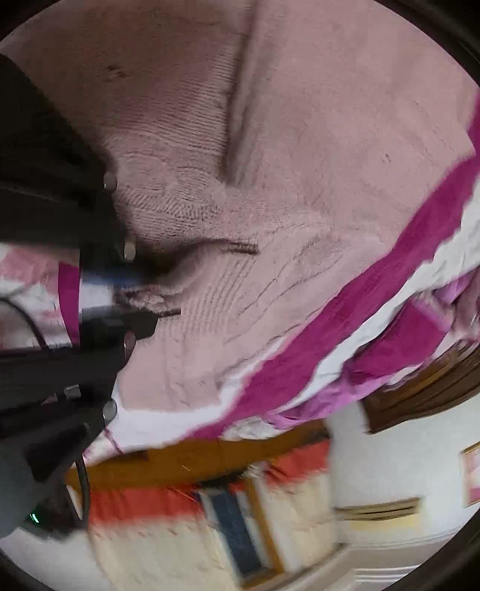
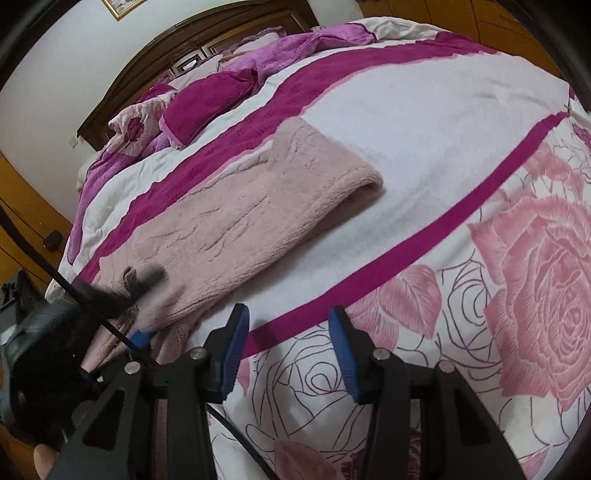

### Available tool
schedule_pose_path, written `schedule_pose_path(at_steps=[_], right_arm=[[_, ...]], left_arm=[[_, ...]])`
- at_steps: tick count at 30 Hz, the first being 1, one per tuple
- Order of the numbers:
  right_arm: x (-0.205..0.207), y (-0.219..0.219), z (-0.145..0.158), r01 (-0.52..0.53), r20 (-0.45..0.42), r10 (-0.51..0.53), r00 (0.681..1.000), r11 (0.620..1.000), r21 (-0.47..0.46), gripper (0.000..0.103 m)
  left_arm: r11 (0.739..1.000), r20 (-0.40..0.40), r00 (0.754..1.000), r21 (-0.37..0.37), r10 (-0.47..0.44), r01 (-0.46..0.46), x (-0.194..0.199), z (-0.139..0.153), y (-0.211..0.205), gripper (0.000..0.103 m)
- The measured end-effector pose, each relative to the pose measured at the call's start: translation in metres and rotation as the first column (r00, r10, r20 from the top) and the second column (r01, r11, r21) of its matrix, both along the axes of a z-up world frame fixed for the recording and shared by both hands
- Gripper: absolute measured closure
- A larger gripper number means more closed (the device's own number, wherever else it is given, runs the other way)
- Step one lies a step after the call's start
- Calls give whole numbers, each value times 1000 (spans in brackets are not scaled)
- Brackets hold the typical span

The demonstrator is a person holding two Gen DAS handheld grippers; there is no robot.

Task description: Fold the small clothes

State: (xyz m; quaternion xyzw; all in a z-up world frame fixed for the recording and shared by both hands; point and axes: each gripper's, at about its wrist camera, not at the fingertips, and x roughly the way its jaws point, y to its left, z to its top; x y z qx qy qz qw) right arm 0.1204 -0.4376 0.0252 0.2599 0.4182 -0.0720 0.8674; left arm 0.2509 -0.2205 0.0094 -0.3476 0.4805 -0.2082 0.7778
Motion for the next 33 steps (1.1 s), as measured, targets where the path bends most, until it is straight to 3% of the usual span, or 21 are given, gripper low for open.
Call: schedule_pose_path(at_steps=[3,8,14,16,21,23,25,33], right_arm=[[-1,-1,1,-12,-5,12,1000,1000,2,56],[0,0,4,-9,15,8,1000,998,63,57],[10,24,13,-104,30,100,995,984,146,73],[10,37,22,-118,31,115,993,987,108,74],[10,82,38,-185,-5,185,983,982,-22,73],[14,98,37,-205,-30,203,979,977,-52,73],[18,106,34,-213,-37,212,976,977,-21,73],[35,141,50,-258,6,258,966,966,-27,73]], left_arm=[[984,127,988,168,-85,63,0,29,-15,103],[932,245,948,344,-204,112,-6,85,-25,103],[914,217,961,399,-174,75,-13,111,38,103],[907,182,975,419,-129,42,-17,112,73,103],[862,214,970,506,-113,-11,-32,113,141,103],[859,212,973,511,-95,-27,-33,112,169,103],[859,219,973,509,-72,-51,-35,111,193,103],[862,202,979,489,37,-134,-32,107,275,103]])
